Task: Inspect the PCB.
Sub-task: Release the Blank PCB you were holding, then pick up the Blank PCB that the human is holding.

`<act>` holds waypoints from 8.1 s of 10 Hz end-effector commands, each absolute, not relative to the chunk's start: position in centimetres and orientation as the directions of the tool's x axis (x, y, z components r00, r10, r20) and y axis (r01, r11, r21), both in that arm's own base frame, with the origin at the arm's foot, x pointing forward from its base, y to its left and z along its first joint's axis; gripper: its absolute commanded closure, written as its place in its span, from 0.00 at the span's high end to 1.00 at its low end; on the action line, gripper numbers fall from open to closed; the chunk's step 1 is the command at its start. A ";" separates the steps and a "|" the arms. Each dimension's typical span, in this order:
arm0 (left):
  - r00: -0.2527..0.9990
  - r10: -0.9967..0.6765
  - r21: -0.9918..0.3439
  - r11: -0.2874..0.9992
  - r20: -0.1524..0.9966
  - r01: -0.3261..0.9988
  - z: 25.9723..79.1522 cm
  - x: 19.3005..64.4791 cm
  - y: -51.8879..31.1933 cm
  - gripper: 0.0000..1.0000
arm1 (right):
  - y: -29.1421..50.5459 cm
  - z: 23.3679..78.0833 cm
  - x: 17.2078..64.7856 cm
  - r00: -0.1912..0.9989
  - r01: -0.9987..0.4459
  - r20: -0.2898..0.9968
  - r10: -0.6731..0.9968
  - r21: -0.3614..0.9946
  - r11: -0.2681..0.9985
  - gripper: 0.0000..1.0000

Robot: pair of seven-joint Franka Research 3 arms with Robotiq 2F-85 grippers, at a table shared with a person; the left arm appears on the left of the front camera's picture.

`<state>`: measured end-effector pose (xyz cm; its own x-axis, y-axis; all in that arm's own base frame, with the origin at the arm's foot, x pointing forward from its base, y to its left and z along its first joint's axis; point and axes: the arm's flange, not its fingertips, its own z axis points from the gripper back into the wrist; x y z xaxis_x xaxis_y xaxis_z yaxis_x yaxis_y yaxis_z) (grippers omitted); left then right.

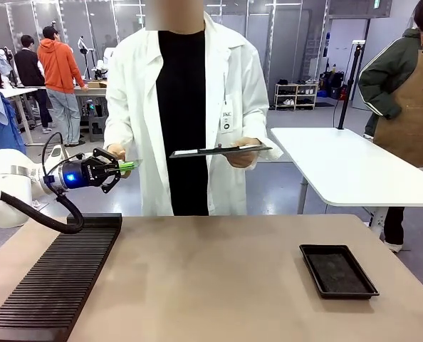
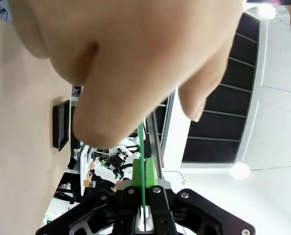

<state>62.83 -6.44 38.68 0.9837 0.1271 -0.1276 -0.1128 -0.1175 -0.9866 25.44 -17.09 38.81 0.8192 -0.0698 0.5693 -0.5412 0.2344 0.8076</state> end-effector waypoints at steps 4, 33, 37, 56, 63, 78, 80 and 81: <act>0.984 0.128 -0.987 -0.117 -0.128 -0.113 38.8 62.9 -6.6 0.03 | -17.2 39.1 25.5 0.808 -0.557 0.585 -0.076 0.798 0.229 1.00; 0.997 -0.058 -0.994 -0.094 0.054 0.048 44.6 55.3 1.0 1.00 | -17.2 39.1 25.5 0.808 -0.557 0.585 -0.076 0.798 0.229 1.00; 0.997 -0.058 -0.994 -0.094 0.054 0.048 44.6 55.3 1.0 1.00 | -17.2 39.1 25.5 0.808 -0.557 0.585 -0.076 0.798 0.229 1.00; 0.953 -0.051 -0.955 -0.019 0.298 0.297 41.6 31.3 20.7 1.00 | -17.2 39.1 25.5 0.808 -0.557 0.585 -0.076 0.798 0.229 1.00; 0.953 -0.051 -0.955 -0.019 0.298 0.297 41.6 31.3 20.7 1.00 | -17.2 39.1 25.5 0.808 -0.557 0.585 -0.076 0.798 0.229 1.00; 0.953 -0.051 -0.955 -0.019 0.298 0.297 41.6 31.3 20.7 1.00 | -14.1 40.6 26.7 0.882 -0.459 0.471 -0.019 0.867 0.193 1.00; 0.953 -0.051 -0.955 -0.019 0.298 0.297 41.6 31.3 20.7 1.00 | -12.0 42.8 28.0 0.933 -0.357 0.359 0.000 0.928 0.102 1.00; 0.953 -0.051 -0.955 -0.019 0.298 0.297 41.6 31.3 20.7 1.00 | -10.8 44.1 29.1 0.943 -0.331 0.332 0.000 0.939 0.098 1.00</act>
<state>30.93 20.21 41.53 0.9523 -0.0406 0.3024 0.3012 -0.0339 -0.9530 28.00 -11.71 41.81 0.9219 0.0156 0.3870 -0.3864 0.1051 0.9163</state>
